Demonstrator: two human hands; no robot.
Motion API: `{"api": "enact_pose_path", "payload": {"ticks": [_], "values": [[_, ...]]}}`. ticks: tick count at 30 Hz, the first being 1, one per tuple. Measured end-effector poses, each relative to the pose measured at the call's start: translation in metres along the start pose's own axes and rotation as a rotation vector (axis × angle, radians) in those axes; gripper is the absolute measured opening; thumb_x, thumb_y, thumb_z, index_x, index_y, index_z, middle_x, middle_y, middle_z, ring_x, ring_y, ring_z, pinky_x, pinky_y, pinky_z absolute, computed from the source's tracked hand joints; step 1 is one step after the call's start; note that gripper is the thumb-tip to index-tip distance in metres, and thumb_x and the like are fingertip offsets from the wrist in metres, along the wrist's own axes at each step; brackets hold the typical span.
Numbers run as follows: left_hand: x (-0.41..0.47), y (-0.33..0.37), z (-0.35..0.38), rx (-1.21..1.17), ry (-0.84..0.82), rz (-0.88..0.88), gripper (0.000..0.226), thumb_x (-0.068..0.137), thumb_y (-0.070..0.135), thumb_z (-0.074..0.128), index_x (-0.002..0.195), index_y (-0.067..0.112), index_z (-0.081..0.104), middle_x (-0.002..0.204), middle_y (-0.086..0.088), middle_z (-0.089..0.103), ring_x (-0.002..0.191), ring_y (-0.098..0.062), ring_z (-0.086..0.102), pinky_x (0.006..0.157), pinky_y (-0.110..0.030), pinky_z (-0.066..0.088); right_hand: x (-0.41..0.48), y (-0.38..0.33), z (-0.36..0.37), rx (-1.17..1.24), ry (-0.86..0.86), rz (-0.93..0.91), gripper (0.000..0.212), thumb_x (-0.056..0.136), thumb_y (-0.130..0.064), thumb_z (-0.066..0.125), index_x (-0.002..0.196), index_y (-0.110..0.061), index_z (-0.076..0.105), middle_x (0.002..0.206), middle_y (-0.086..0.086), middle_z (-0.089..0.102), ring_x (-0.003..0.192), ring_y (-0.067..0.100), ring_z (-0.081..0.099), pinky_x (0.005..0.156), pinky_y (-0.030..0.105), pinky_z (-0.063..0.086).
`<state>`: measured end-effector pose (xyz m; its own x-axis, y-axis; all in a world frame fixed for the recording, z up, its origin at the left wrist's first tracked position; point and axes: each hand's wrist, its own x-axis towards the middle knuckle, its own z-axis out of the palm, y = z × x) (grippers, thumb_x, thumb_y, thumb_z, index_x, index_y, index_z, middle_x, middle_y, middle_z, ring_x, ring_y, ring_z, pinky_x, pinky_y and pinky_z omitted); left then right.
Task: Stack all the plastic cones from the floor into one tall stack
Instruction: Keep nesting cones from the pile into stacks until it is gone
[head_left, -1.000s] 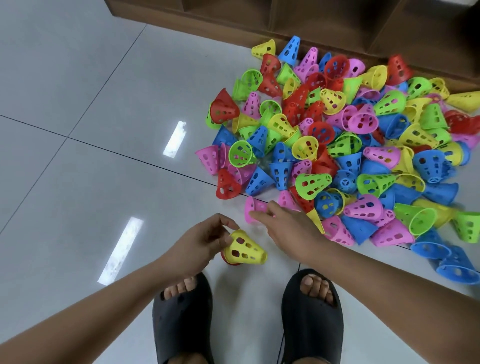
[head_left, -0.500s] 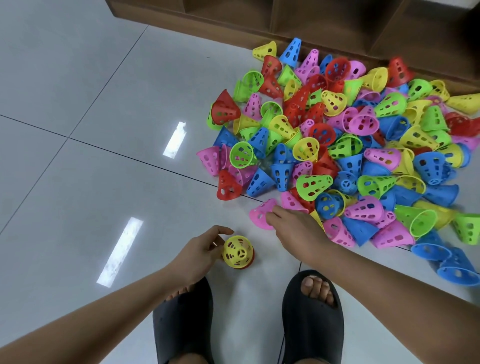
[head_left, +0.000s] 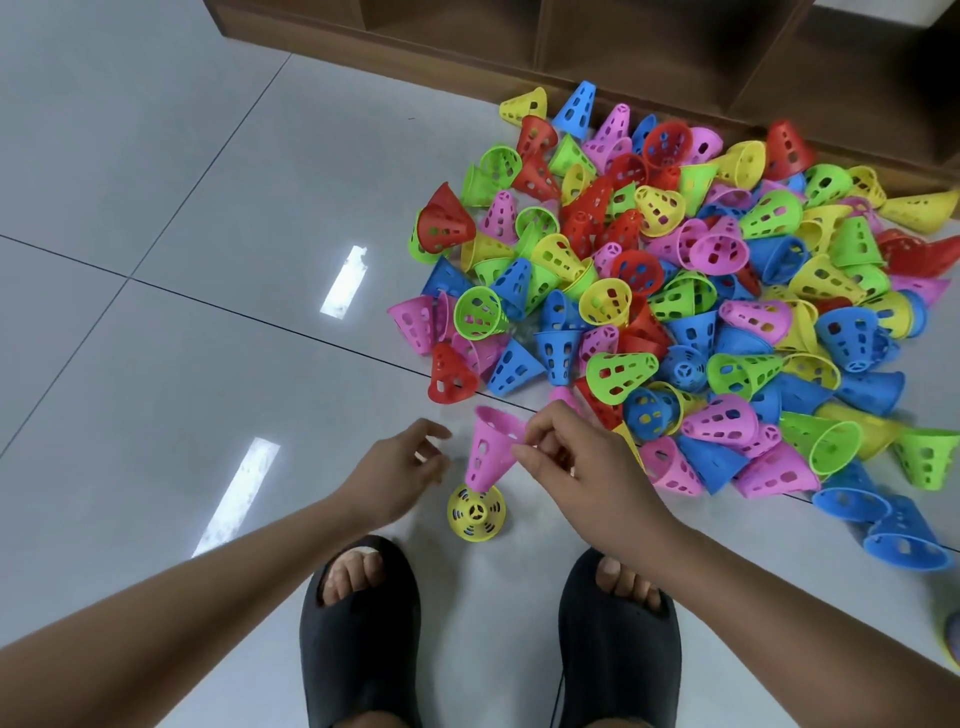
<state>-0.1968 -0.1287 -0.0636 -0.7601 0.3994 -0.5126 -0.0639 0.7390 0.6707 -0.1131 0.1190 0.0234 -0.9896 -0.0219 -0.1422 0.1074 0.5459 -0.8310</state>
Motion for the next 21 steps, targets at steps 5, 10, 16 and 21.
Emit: {"api": "enact_pose_path", "payload": {"ticks": [5, 10, 16, 21], "values": [[0.016, 0.018, -0.02, -0.19, 0.1, 0.037, 0.037, 0.105, 0.025, 0.062, 0.138, 0.036, 0.05, 0.111, 0.008, 0.076, 0.088, -0.006, 0.077, 0.09, -0.042, 0.06, -0.013, 0.003, 0.016, 0.442, -0.079, 0.26, 0.015, 0.105, -0.024, 0.064, 0.095, -0.015, 0.057, 0.065, 0.003, 0.058, 0.062, 0.019, 0.056, 0.064, 0.038, 0.051], [0.027, 0.02, -0.023, -0.216, 0.073, 0.04, 0.054, 0.104, 0.031, 0.064, 0.146, 0.052, 0.038, 0.119, 0.01, 0.075, 0.101, -0.011, 0.076, 0.096, -0.046, 0.06, -0.02, 0.018, 0.029, 0.61, -0.192, 0.427, 0.017, 0.108, -0.02, 0.058, 0.095, -0.011, 0.059, 0.069, 0.012, 0.059, 0.063, 0.023, 0.056, 0.065, 0.039, 0.048], [0.033, 0.018, -0.023, -0.312, 0.037, -0.032, 0.061, 0.104, 0.025, 0.064, 0.154, 0.053, 0.043, 0.129, 0.03, 0.068, 0.11, -0.012, 0.072, 0.099, -0.041, 0.061, -0.022, 0.036, 0.04, 0.557, -0.273, 0.568, 0.018, 0.11, -0.021, 0.054, 0.099, -0.008, 0.058, 0.072, 0.01, 0.064, 0.066, 0.022, 0.06, 0.062, 0.034, 0.047], [0.029, 0.012, -0.023, -0.439, 0.105, -0.074, 0.049, 0.104, 0.022, 0.065, 0.148, 0.041, 0.056, 0.13, 0.014, 0.07, 0.116, -0.023, 0.07, 0.098, -0.039, 0.059, -0.02, 0.05, 0.044, 0.53, -0.274, 0.692, 0.014, 0.106, -0.018, 0.052, 0.101, -0.007, 0.06, 0.076, 0.011, 0.072, 0.071, 0.023, 0.068, 0.063, 0.032, 0.047]]}}
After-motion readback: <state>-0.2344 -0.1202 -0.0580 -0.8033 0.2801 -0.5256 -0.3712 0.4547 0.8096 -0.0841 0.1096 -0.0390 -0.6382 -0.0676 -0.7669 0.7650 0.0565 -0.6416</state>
